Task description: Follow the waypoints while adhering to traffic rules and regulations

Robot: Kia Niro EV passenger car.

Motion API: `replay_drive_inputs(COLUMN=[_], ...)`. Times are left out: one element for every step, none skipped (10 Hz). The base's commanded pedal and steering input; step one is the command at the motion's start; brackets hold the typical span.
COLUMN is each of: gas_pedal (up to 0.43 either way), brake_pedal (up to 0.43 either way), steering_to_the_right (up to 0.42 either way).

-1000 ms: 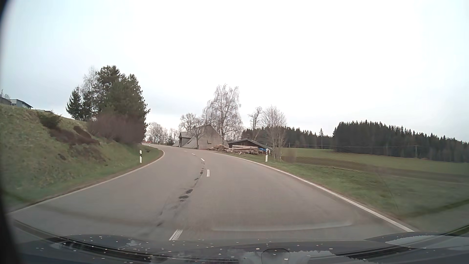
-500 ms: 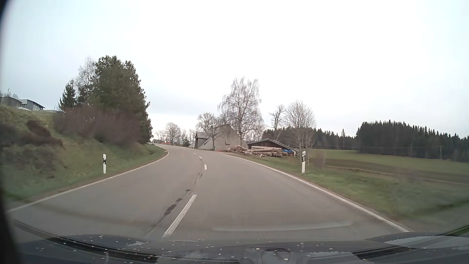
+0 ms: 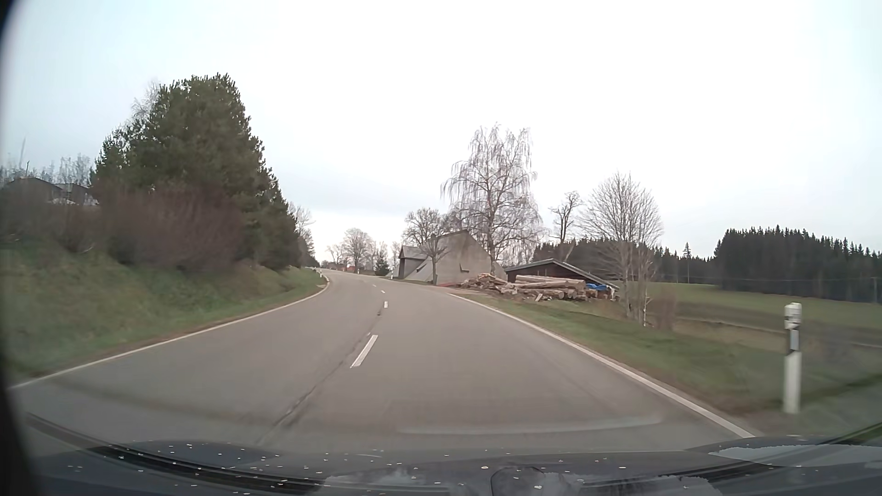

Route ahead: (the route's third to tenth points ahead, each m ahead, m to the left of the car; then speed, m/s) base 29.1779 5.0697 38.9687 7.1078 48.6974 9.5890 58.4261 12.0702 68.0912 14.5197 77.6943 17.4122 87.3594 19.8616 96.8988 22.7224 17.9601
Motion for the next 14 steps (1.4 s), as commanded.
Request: replay_drive_inputs(gas_pedal=[0.331,0.331,0.331,0.331,0.331,0.331,0.331,0.331,0.331,0.331,0.331,0.331,0.331,0.331], brake_pedal=[0.000,0.000,0.000,0.000,0.000,0.000,0.000,0.000,0.000,0.000,0.000,0.000,0.000,0.000], steering_to_the_right=[-0.043,-0.043,-0.043,-0.042,-0.040,-0.038,-0.037,-0.036,-0.035,-0.034,-0.034,-0.033,-0.032,-0.029])
